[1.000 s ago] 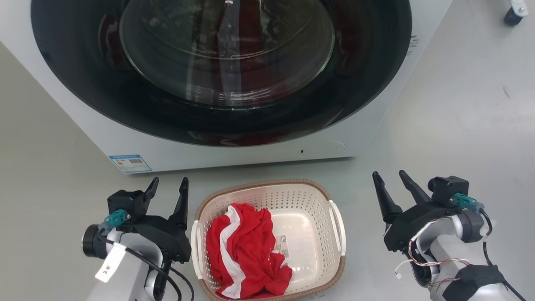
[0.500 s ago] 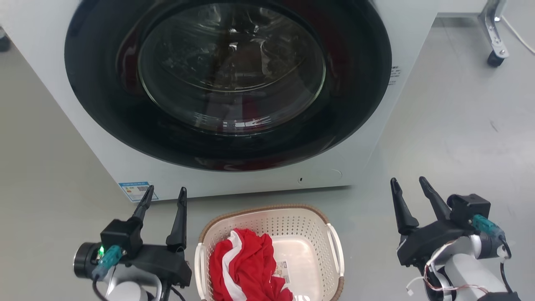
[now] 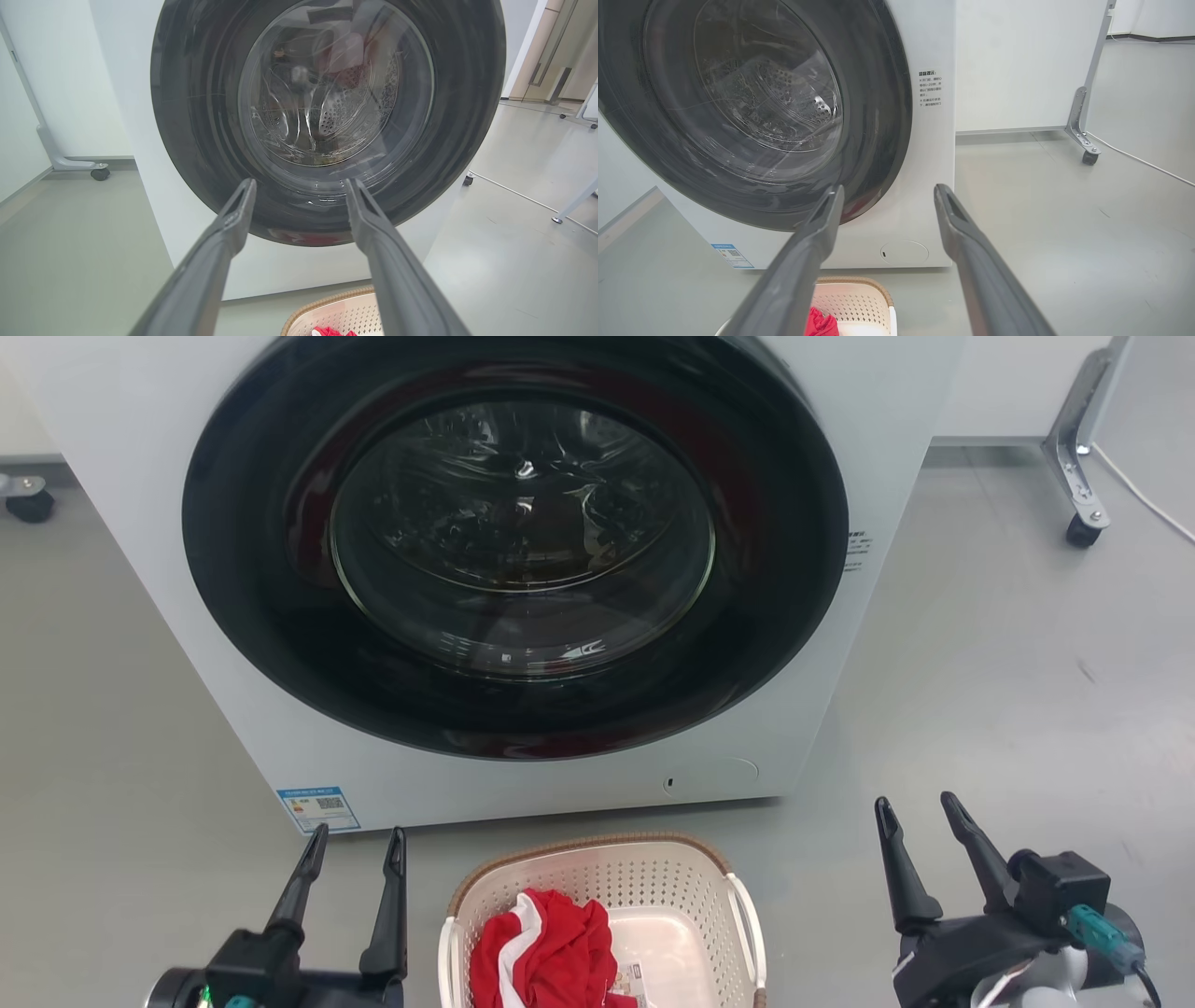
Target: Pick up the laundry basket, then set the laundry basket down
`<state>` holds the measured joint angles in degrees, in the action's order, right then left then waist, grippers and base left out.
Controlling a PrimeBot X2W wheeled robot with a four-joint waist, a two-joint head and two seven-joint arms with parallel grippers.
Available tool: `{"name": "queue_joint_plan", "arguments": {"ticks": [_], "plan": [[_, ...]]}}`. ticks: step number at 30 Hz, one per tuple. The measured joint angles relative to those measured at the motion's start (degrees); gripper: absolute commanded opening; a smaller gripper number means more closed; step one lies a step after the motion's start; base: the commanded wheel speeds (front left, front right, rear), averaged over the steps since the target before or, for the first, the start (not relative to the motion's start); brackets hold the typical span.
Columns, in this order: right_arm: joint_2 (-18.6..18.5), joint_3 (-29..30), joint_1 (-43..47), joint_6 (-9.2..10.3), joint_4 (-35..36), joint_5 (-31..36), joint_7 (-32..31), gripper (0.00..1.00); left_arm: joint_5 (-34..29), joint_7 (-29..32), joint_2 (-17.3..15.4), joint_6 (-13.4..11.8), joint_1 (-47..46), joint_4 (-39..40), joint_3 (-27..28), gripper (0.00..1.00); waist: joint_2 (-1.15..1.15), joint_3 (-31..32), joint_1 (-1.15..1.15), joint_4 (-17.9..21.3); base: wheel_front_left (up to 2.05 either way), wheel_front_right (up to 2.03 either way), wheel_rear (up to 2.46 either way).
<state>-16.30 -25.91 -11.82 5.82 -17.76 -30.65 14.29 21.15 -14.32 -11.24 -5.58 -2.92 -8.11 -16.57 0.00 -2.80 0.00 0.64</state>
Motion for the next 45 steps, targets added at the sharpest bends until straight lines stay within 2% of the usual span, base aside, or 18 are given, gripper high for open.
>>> {"name": "queue_joint_plan", "arguments": {"ticks": [15,29,45], "plan": [[-1.64,3.37,7.34,1.25,8.40,4.77,0.01,1.00,-0.62,0.75,0.01,-1.05,7.89,6.35,2.54,1.00,0.00,2.16,0.00,0.25,0.00,0.00,0.00],[-1.66,6.79,10.26,1.32,11.48,7.78,-0.03,1.00,-1.18,4.15,0.45,-1.48,9.40,8.45,4.17,1.00,0.00,2.40,0.00,0.22,0.00,0.00,0.00],[0.18,9.79,11.56,1.33,14.40,10.10,-1.37,1.00,-3.09,6.43,1.34,-1.51,10.30,11.21,5.36,1.00,0.00,2.36,0.00,0.17,0.00,0.00,0.00]]}}
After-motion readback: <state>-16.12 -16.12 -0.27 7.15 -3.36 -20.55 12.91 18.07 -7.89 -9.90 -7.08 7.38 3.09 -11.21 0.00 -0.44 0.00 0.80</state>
